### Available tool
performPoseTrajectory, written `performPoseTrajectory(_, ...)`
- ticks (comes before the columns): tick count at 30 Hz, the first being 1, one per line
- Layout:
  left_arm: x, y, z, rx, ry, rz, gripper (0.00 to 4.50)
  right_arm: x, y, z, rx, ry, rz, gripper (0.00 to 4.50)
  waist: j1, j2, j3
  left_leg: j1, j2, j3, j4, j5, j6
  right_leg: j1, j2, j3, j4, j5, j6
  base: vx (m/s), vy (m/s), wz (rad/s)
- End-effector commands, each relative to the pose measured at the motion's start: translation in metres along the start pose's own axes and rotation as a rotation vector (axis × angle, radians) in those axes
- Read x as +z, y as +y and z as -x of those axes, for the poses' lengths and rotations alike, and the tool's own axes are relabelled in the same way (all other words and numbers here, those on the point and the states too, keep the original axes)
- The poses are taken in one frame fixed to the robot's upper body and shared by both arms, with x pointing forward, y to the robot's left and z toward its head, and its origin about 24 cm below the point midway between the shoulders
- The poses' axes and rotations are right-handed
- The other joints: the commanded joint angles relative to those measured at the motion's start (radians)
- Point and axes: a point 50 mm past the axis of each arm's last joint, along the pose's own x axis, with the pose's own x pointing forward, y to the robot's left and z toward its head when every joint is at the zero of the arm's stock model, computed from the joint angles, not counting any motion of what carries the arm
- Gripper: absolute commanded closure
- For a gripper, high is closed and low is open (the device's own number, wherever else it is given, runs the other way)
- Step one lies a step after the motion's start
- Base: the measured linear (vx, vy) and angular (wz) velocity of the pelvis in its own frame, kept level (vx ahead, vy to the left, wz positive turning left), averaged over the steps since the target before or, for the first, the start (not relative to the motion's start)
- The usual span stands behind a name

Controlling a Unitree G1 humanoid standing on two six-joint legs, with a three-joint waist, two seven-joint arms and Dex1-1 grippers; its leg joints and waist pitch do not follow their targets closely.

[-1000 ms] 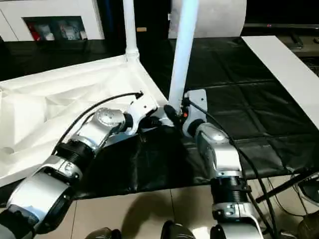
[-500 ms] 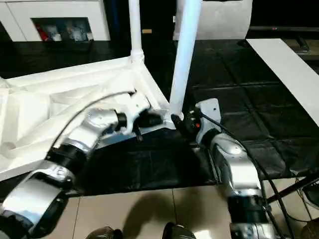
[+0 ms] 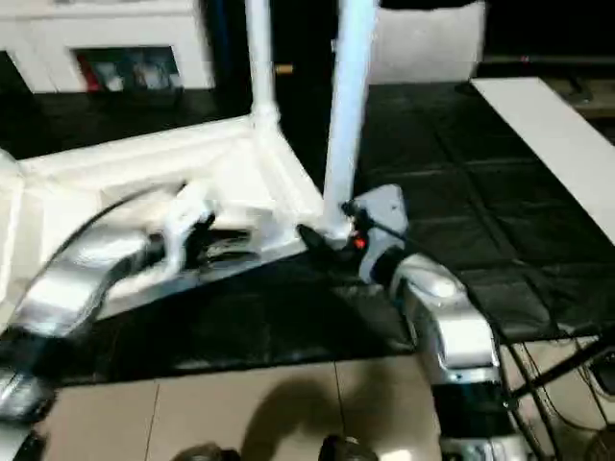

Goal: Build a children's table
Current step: Rotate table base

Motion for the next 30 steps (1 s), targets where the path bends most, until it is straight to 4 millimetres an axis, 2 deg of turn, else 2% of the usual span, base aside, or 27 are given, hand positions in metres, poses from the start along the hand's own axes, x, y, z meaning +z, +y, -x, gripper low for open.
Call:
performPoseTrajectory(1,0.008,-0.006,0.009,-0.030,-0.013,-0.003,2.28,0.006,0.011,-0.014,0.074,0.002,0.030,0.00,0.004,-0.002,-0.074,0.009,0.081,-0.048,-0.075,-0.186,0.033,0.056,-0.100,0.086,-0.081,-0.465,-0.084,0.000,0.000,0.00)
performPoseTrajectory(2,0.006,-0.008,0.013,-0.037,0.001,0.005,2.27,0.008,0.012,-0.019,0.091,0.006,0.038,0.00,0.003,0.000,-0.075,0.010,0.080,-0.050,-0.074,-0.190,0.032,0.058,-0.101,0.085,-0.082,-0.483,-0.078,0.000,0.000,0.00)
performPoseTrajectory(4,0.001,-0.015,0.021,-0.063,0.031,0.024,2.27,0.012,0.016,-0.034,0.124,0.016,0.063,0.00,-0.002,0.000,-0.068,0.009,0.079,-0.052,-0.077,-0.205,0.033,0.055,-0.097,0.083,-0.090,-0.528,-0.056,0.000,0.000,0.00)
performPoseTrajectory(5,0.001,-0.016,0.023,-0.067,0.035,0.026,2.27,0.013,0.017,-0.038,0.125,0.018,0.069,0.00,-0.001,-0.001,-0.069,0.017,0.081,-0.051,-0.076,-0.211,0.026,0.049,-0.098,0.084,-0.090,-0.530,-0.051,0.000,0.000,0.00)
performPoseTrajectory(6,0.001,-0.017,0.023,-0.070,0.037,0.028,2.27,0.014,0.017,-0.040,0.126,0.019,0.074,0.00,-0.006,-0.001,-0.066,0.014,0.081,-0.054,-0.078,-0.214,0.023,0.051,-0.095,0.083,-0.086,-0.524,-0.058,0.000,0.000,0.00)
performPoseTrajectory(7,-0.001,-0.022,0.027,-0.080,0.063,0.031,2.27,0.016,0.017,-0.049,0.121,0.024,0.090,0.00,-0.003,-0.004,-0.068,0.016,0.084,-0.053,-0.078,-0.207,0.019,0.049,-0.096,0.088,-0.082,-0.505,-0.059,0.000,0.000,0.00)
performPoseTrajectory(8,-0.004,-0.024,0.029,-0.078,0.086,0.034,2.27,0.018,0.016,-0.053,0.110,0.024,0.096,0.00,-0.006,0.001,-0.066,0.014,0.086,-0.053,-0.082,-0.198,0.018,0.049,-0.093,0.090,-0.078,-0.475,-0.072,0.000,0.000,0.00)
performPoseTrajectory(9,-0.006,-0.025,0.030,-0.071,0.107,0.035,2.27,0.019,0.015,-0.057,0.098,0.024,0.102,0.00,-0.003,0.003,-0.069,0.018,0.088,-0.053,-0.081,-0.195,0.012,0.047,-0.094,0.091,-0.073,-0.455,-0.080,0.000,0.000,0.00)
performPoseTrajectory(10,-0.007,-0.026,0.031,-0.065,0.123,0.034,2.27,0.020,0.014,-0.059,0.087,0.023,0.107,0.00,-0.005,-0.001,-0.070,0.013,0.088,-0.053,-0.082,-0.179,0.010,0.049,-0.093,0.094,-0.065,-0.416,-0.094,0.000,0.000,0.00)
performPoseTrajectory(11,-0.007,-0.026,0.031,-0.065,0.123,0.034,2.27,0.020,0.014,-0.059,0.087,0.023,0.107,0.00,-0.004,0.001,-0.070,0.014,0.087,-0.052,-0.083,-0.175,0.010,0.049,-0.091,0.095,-0.064,-0.402,-0.099,0.000,0.000,0.00)
performPoseTrajectory(12,-0.014,-0.025,0.034,-0.023,0.184,0.033,2.27,0.023,0.008,-0.069,0.012,0.009,0.101,0.00,-0.003,-0.003,-0.071,0.014,0.089,-0.051,-0.083,-0.163,0.007,0.050,-0.094,0.098,-0.059,-0.376,-0.108,0.000,0.000,0.00)
performPoseTrajectory(16,-0.021,-0.027,0.037,0.005,0.251,0.019,2.27,0.025,-0.002,-0.080,-0.172,-0.023,0.078,0.00,-0.011,-0.002,-0.067,0.011,0.084,-0.050,-0.083,-0.168,-0.005,0.052,-0.095,0.100,-0.060,-0.384,-0.121,0.000,0.000,0.00)
performPoseTrajectory(19,-0.022,-0.030,0.039,0.005,0.263,0.025,2.27,0.022,-0.011,-0.082,-0.305,-0.022,0.051,0.00,-0.011,0.000,-0.067,0.017,0.086,-0.049,-0.084,-0.184,-0.017,0.049,-0.094,0.101,-0.059,-0.386,-0.121,0.000,0.000,0.00)
performPoseTrajectory(24,-0.027,-0.030,0.040,0.031,0.300,0.018,2.27,0.018,-0.032,-0.077,-0.479,-0.014,0.014,0.00,-0.010,-0.001,-0.067,0.023,0.086,-0.047,-0.086,-0.212,-0.037,0.044,-0.088,0.105,-0.052,-0.360,-0.125,0.000,0.000,0.00)
performPoseTrajectory(30,-0.031,-0.018,0.040,0.143,0.336,-0.013,2.27,0.023,-0.064,-0.062,-0.651,-0.030,0.010,0.00,-0.011,-0.006,-0.069,0.016,0.078,-0.045,-0.081,-0.204,-0.021,0.048,-0.089,0.110,-0.050,-0.364,-0.126,0.000,0.000,0.00)
